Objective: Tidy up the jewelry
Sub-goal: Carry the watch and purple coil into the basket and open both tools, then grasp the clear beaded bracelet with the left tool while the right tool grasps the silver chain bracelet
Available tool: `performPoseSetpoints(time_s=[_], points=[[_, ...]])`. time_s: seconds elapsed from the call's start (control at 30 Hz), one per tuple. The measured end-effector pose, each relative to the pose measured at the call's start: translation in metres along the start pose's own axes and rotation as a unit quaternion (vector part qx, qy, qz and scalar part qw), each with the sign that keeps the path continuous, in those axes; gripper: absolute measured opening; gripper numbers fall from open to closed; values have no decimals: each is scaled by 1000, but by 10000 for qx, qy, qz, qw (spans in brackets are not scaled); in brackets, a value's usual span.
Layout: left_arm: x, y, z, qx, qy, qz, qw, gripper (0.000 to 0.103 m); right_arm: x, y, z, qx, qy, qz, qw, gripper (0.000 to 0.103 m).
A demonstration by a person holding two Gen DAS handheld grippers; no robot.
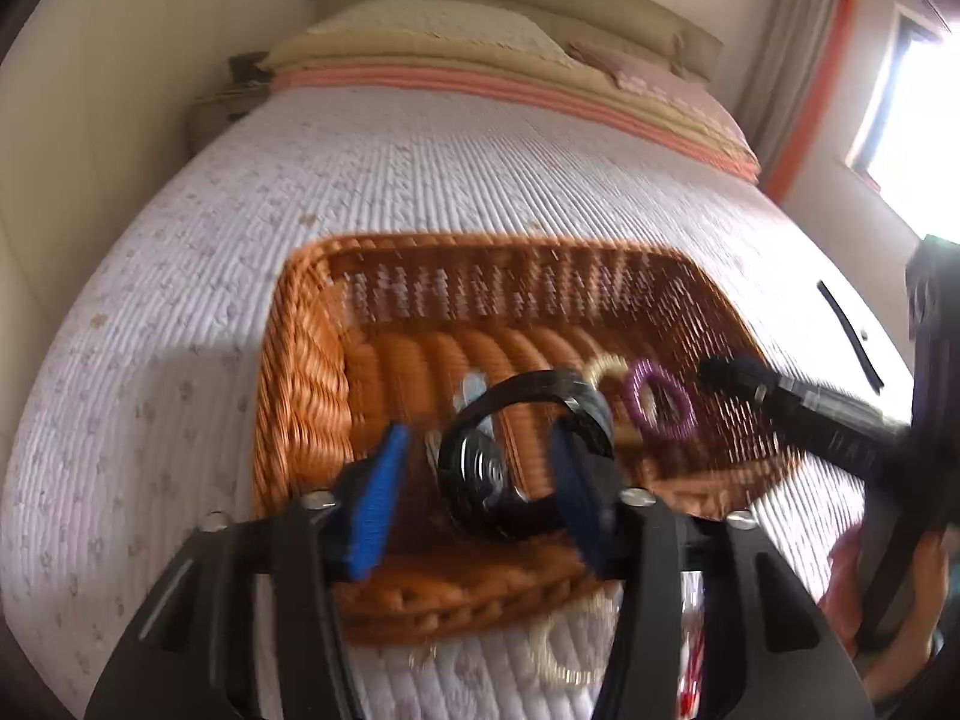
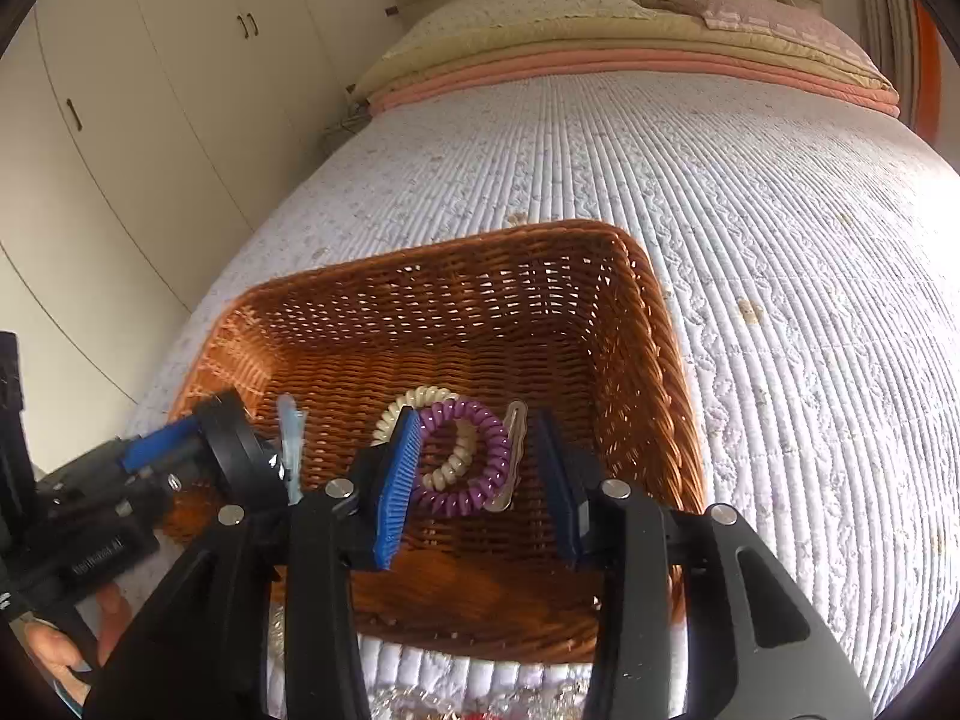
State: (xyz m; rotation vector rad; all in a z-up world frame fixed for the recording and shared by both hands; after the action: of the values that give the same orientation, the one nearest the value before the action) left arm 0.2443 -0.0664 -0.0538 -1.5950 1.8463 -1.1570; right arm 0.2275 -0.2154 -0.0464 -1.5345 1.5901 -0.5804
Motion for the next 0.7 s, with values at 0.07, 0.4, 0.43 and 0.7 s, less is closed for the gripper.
performPoseSetpoints(time_s=[0.07,0.4,0.43,0.7], points=[[-2,5,-8,-39,-80,140,9999,57,0,-2,-12,61,-43,13,10000,37],[-8,17,-56,-131,-171,376,9991,57,-3,-2,-66,337,-224,70,9992,39],[-7,16,-64,-56,-168,386,9991,57,-2,-3,-73,371,-249,75,9990,39],[23,-1,-126,861,321,389,9950,57,-16,-11,-131,879,-451,-195,9949,39]])
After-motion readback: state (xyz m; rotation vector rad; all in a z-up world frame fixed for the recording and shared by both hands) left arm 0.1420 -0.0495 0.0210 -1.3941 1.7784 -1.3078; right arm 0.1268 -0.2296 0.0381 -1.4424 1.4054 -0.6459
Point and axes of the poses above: each gripper's, at about its wrist camera, not at the fingertips, and z roughly the way its jaws point, x to its right, y to its underside, the point moved 8 cm from there along z, roughly the way its jaws point, and after that the axes turned 14 degrees about x, right-handed, at the moved point
